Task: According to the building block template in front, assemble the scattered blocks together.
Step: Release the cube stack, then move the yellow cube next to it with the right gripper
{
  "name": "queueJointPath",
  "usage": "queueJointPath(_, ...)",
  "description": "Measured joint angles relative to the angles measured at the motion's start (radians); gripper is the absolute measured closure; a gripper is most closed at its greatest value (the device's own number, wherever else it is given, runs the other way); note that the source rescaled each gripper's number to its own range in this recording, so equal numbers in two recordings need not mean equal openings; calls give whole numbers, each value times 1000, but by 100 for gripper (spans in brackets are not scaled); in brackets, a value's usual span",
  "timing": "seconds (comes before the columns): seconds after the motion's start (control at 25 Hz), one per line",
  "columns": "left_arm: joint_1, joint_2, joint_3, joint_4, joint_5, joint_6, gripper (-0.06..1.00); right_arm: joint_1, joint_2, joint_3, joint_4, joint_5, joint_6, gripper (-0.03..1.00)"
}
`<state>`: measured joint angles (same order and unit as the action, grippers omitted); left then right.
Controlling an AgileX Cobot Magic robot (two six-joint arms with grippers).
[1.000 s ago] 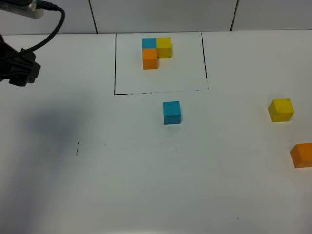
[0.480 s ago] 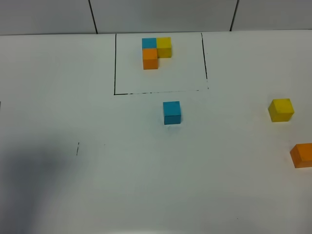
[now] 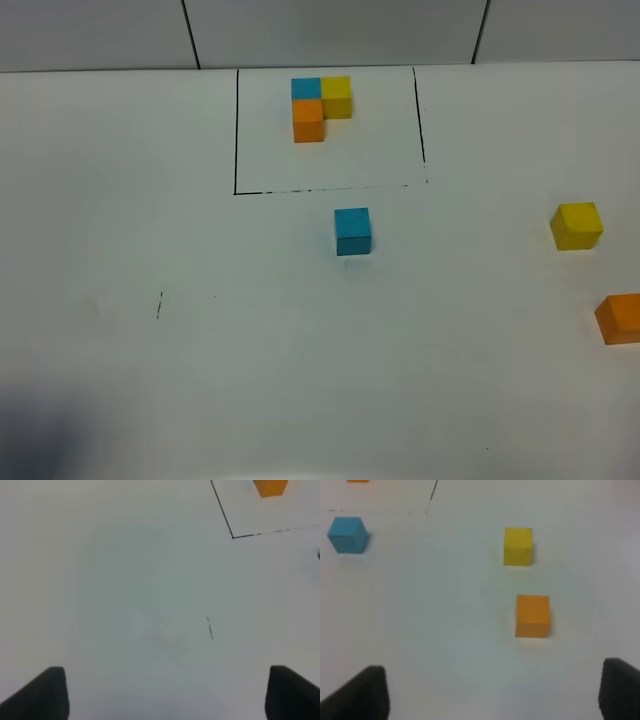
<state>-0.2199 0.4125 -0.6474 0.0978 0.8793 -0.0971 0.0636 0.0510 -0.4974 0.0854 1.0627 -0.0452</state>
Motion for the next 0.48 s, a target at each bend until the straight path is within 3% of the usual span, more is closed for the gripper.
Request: queueJointPath(0.48,0,-296,120,-200,47,179,16,0,0,0,5,0,0,24)
